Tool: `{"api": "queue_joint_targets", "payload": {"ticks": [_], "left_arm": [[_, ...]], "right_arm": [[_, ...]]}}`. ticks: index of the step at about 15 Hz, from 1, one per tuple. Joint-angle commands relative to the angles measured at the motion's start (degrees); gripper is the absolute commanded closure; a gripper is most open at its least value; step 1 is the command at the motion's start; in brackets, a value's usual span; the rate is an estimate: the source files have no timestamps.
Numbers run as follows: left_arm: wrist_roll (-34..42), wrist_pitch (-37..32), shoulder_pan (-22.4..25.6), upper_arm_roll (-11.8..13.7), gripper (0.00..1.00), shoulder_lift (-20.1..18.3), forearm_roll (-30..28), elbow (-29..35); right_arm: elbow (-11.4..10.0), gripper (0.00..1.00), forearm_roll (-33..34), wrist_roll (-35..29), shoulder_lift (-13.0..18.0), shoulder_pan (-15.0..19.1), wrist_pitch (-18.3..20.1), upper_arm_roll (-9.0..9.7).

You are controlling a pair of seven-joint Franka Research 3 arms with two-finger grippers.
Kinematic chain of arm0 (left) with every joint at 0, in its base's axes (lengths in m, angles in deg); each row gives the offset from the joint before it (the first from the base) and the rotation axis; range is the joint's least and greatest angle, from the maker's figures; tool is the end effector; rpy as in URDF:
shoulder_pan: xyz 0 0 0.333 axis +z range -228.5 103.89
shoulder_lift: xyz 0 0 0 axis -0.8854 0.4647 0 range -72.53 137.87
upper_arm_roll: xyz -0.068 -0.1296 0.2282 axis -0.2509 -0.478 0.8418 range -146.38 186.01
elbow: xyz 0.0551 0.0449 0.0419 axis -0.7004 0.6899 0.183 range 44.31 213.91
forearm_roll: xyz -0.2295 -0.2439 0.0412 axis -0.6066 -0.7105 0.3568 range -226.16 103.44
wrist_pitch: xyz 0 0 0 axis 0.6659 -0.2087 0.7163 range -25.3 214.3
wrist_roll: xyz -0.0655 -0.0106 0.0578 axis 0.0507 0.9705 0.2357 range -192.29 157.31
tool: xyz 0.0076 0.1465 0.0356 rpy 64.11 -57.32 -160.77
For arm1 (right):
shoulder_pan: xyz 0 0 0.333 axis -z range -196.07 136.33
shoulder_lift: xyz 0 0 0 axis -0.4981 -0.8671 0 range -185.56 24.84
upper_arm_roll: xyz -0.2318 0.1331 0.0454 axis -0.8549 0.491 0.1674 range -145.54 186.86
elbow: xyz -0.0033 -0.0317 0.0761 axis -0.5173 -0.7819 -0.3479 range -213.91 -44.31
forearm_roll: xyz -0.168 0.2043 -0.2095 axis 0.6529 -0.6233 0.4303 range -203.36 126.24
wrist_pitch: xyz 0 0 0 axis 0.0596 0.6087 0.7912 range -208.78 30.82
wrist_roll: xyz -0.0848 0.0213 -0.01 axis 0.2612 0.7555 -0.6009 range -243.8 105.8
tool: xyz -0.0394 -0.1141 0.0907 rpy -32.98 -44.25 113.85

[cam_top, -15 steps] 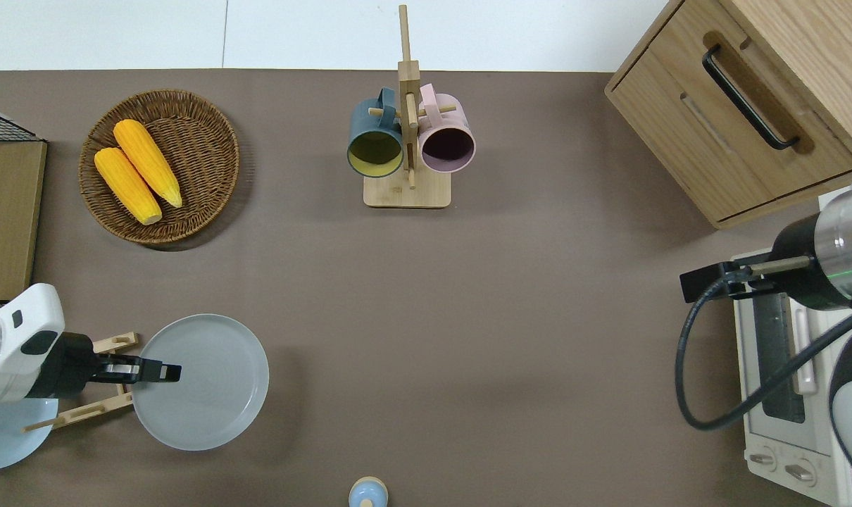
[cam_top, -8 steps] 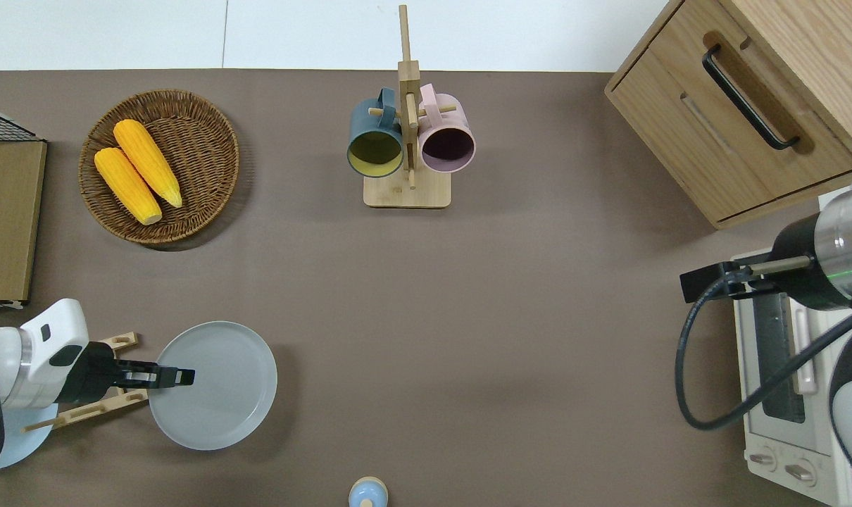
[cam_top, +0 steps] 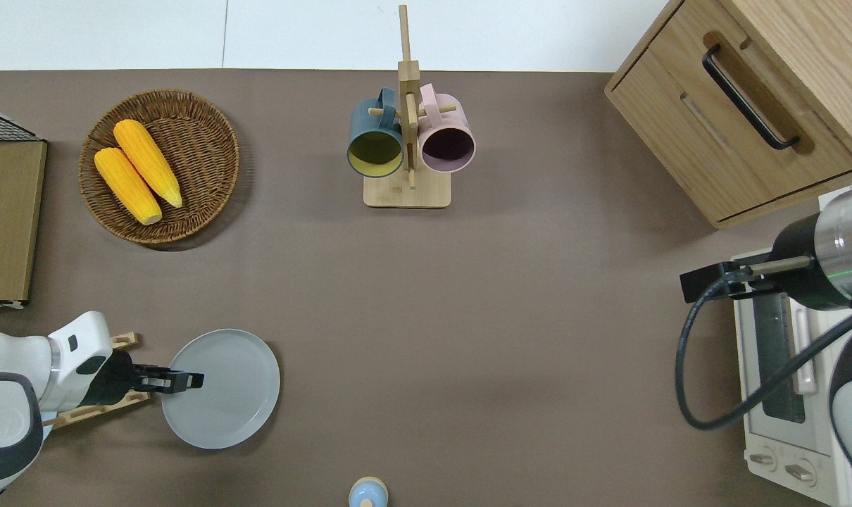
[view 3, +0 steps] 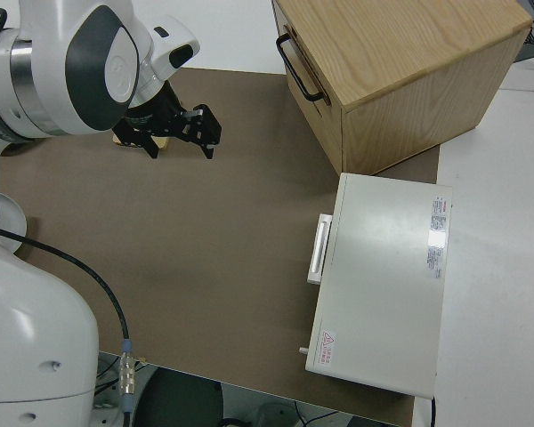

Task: Pick gray plate from low plate rack and place it on table with left arm
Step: 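Carry the gray plate away from the rack and lower it flat, then open the left gripper to release the plate on the table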

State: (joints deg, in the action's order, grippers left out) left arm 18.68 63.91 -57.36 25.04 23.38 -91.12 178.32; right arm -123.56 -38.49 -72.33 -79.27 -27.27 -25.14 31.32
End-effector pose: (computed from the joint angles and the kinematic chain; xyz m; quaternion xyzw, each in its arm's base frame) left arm 0.3893 0.0179 0.2996 0.9608 -0.0803 -0.0452 0.2614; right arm 0.4692 0.0669 0.5606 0.9986 0.0410 -0.0321 0.0055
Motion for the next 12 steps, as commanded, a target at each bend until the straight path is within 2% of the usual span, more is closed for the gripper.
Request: {"api": "queue_joint_targets", "payload": {"ticks": [1,6,8,10,12], "left_arm": [[4.08,4.06,-0.29,0.13,1.0,0.42,-3.27,3.08],[6.63,7.76,-0.73,0.13,1.0,2.35,-3.64,4.05],[6.63,7.67,-0.73,0.22,0.91,2.35,-3.64,4.05],[6.63,7.67,-0.82,0.22,0.72,2.35,-3.55,3.96],[6.72,7.67,-0.82,0.22,0.59,2.18,-3.37,3.79]], "right_arm": [[0.35,0.011,-0.59,-0.01,0.14,0.56,0.83,0.33],[0.35,0.013,-0.59,0.08,0.14,0.56,0.83,0.33],[0.35,0.013,-0.59,-0.01,0.14,0.56,0.83,0.33],[0.35,0.013,-0.59,-0.01,0.14,0.56,0.83,0.33],[0.35,0.011,-0.59,-0.01,0.14,0.56,0.83,0.33]]}}
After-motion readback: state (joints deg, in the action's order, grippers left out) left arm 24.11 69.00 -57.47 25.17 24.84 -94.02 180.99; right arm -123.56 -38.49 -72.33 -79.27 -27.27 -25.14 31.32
